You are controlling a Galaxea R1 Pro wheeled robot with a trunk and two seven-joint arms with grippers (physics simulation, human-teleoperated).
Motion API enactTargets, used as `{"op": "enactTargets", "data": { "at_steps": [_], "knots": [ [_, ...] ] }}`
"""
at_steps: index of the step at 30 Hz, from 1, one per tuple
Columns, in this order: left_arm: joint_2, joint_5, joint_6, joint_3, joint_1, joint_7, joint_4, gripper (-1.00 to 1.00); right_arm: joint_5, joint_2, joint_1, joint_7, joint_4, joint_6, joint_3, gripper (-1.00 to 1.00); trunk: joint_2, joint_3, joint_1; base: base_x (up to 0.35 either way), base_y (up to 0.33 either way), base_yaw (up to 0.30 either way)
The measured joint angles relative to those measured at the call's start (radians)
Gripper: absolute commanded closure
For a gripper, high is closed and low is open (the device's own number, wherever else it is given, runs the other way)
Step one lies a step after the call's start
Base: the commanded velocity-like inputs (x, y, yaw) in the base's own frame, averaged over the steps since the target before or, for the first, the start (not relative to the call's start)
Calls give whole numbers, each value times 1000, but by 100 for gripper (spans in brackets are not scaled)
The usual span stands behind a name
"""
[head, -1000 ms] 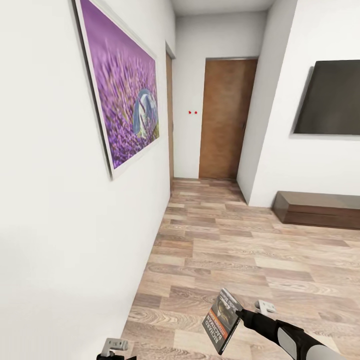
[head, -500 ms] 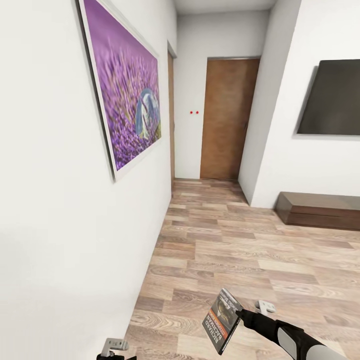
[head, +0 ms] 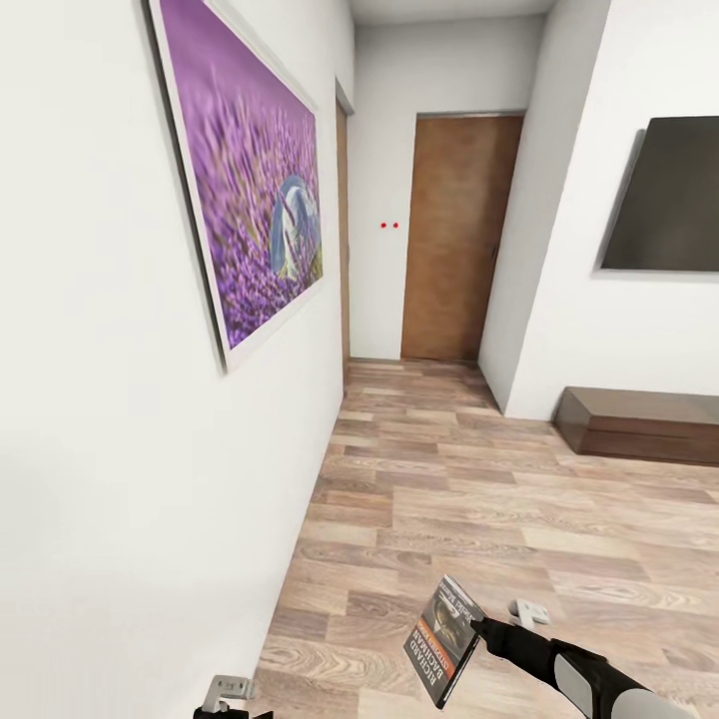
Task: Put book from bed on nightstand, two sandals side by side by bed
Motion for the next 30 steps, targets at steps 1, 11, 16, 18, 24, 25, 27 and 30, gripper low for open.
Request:
{"op": "enactTargets", "data": {
  "at_steps": [1,11,16,18,24,25,27,30],
  "knots": [
    [0,0,0,0,0,0,0,-100,0,0,0,0,0,0,0,100,0,0,0,320,12,0],
    [0,0,0,0,0,0,0,-100,0,0,0,-1,0,0,-1,100,0,0,0,199,3,0],
    [0,0,0,0,0,0,0,-100,0,0,0,0,0,0,-1,100,0,0,1,15,0,-31],
    [0,0,0,0,0,0,0,-100,0,0,0,0,0,0,-1,100,0,0,1,3,0,-166],
    [0,0,0,0,0,0,0,-100,0,0,0,0,0,0,0,100,0,0,1,1,0,-246],
    [0,0,0,0,0,0,0,-100,0,0,0,0,0,0,0,100,0,0,1,0,0,-276],
    [0,0,0,0,0,0,0,-100,0,0,0,0,0,0,0,100,0,0,1,0,0,-279],
    [0,0,0,0,0,0,0,-100,0,0,0,0,-1,0,0,100,0,0,1,0,0,-202]
  ]
}}
